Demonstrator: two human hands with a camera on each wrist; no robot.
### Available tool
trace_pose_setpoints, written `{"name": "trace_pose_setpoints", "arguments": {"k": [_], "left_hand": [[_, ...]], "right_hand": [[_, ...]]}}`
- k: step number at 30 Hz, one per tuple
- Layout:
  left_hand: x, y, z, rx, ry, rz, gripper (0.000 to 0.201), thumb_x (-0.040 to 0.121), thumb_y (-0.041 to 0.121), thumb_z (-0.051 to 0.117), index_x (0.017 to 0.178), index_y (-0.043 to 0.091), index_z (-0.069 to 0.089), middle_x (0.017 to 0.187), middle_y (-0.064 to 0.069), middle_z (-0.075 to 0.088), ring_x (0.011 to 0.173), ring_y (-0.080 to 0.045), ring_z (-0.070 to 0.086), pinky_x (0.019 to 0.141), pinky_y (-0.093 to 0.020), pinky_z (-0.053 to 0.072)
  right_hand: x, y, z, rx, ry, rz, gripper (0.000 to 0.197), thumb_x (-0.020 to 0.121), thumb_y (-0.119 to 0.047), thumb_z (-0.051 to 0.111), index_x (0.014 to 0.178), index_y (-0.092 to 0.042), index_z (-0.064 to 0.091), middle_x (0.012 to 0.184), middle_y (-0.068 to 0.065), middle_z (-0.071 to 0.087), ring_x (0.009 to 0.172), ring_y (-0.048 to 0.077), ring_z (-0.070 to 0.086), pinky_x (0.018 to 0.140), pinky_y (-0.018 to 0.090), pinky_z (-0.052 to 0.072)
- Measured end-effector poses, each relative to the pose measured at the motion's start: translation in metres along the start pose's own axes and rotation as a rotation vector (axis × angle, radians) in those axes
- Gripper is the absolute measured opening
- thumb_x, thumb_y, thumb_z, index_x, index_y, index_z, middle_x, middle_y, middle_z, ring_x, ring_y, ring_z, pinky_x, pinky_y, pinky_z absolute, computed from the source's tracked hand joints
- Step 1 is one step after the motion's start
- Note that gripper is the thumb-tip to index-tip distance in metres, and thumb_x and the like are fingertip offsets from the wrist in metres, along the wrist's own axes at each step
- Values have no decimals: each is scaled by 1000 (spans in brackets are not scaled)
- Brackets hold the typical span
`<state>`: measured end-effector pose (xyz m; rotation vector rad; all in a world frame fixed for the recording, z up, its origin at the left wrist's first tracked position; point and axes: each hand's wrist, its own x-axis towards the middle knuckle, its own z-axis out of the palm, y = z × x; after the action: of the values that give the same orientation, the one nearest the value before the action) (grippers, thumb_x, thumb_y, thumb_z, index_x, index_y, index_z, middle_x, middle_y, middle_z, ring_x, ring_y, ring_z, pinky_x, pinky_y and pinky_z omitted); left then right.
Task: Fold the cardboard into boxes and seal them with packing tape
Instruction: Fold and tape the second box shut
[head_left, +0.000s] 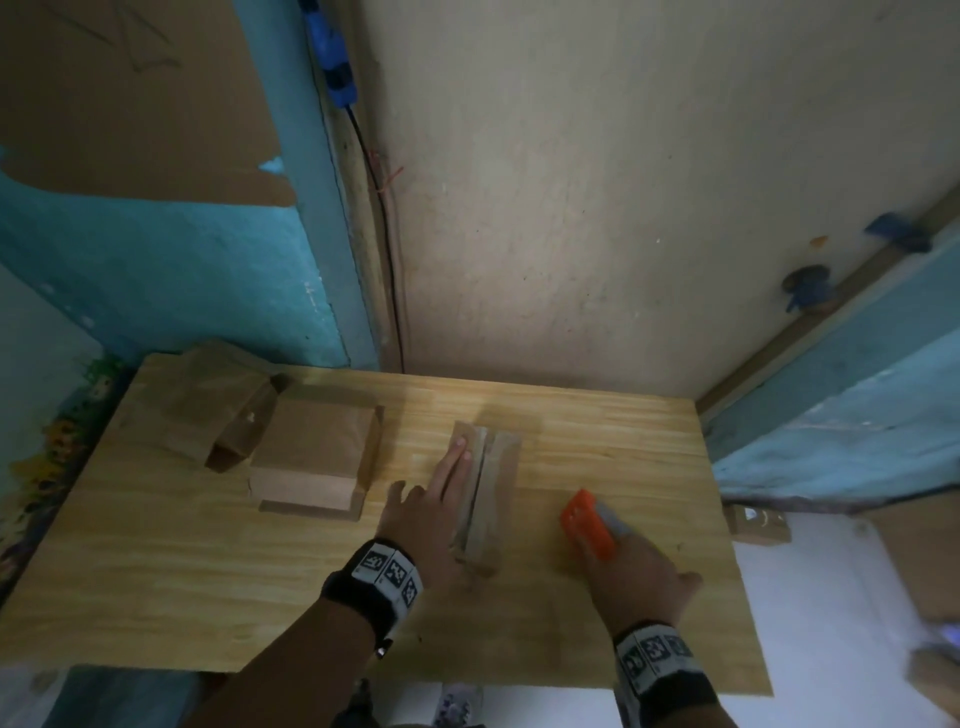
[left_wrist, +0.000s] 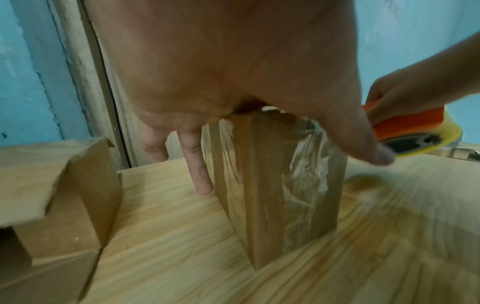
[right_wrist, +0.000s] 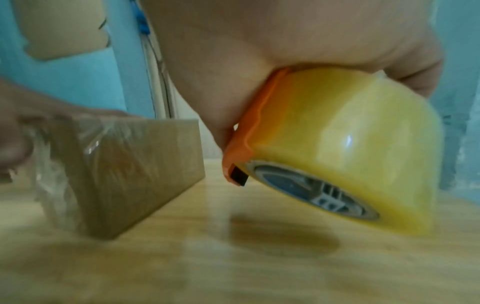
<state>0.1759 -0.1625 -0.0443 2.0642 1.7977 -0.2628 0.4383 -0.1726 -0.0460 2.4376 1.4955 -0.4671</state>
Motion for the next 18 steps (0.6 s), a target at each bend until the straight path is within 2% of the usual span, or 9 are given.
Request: {"name": "trace_pose_setpoints", "arguments": {"k": [1, 3, 6, 8, 11, 13, 15, 16, 18], "left_hand": [[0, 0, -2, -34, -12, 5, 158, 54, 92, 68, 159, 19, -25, 156, 10, -49, 132, -30, 50, 115, -59, 33], [0, 2, -5, -100, -33, 9, 156, 53, 99, 59, 159, 21, -26, 153, 14, -52, 135, -33, 47, 112, -61, 34], [1, 2, -5, -192, -50, 11, 151, 58, 98, 57, 158, 25, -29, 151, 20, -52, 136, -34, 43, 104, -60, 42], [1, 2, -3, -206, -31, 19, 145, 62, 97, 54, 158, 26, -27, 152, 21, -51, 132, -33, 46, 101, -57, 44], [1, 0, 1, -266, -9, 33, 135, 70, 94, 52, 159, 27, -25, 154, 21, -49, 131, -32, 48, 98, -52, 49], [3, -3, 6, -529, -5, 55, 125, 81, 81, 58, 158, 31, -28, 152, 21, -50, 152, -31, 25, 113, -51, 42], [4, -10, 11, -968, 5, -35, 128, 88, 55, 73, 152, 33, -35, 146, 23, -53, 157, -17, -14, 123, -37, 25], [6, -15, 19, -1128, 5, -144, 135, 84, 48, 80, 151, 33, -36, 147, 22, -49, 153, -12, -19, 122, -33, 22], [5, -21, 32, -1332, -147, -400, 149, 68, 57, 91, 158, 33, -26, 163, 14, -22, 156, -15, 1, 125, -43, 22]], "right_hand": [[1, 3, 5, -13, -1, 10, 54, 89, -83, 38, 108, -40, 65, 87, -13, 67, 88, 15, 65, 104, 51, 35], [3, 6, 14, -8, -59, 22, 45, 94, -69, 43, 122, -39, 63, 93, -10, 68, 92, 16, 64, 106, 53, 35], [0, 1, 19, 29, -171, 9, 32, 101, -56, 43, 110, -34, 65, 88, -7, 65, 91, 18, 62, 111, 52, 36], [-5, -6, 19, 19, -135, 20, 41, 97, -63, 39, 110, -34, 65, 96, -5, 68, 95, 19, 63, 107, 50, 41], [-18, -25, 15, -105, -38, 28, 67, 92, -71, 24, 118, -22, 63, 116, 4, 67, 111, 26, 64, 98, 45, 47], [-25, -40, 14, -13, 30, -167, 76, 93, -68, 14, 128, -15, 56, 125, 9, 62, 113, 28, 60, 94, 42, 50], [-30, -53, 16, 256, -43, -288, 84, 98, -74, 27, 150, -11, 43, 142, 12, 56, 127, 30, 57, 105, 42, 50], [-27, -59, 24, 324, -91, -297, 88, 98, -78, 34, 157, -13, 37, 147, 13, 54, 133, 31, 55, 110, 43, 48], [-28, -73, 30, 430, -354, -303, 88, 96, -80, 45, 161, -22, 35, 151, 12, 54, 137, 30, 54, 114, 46, 47]]}}
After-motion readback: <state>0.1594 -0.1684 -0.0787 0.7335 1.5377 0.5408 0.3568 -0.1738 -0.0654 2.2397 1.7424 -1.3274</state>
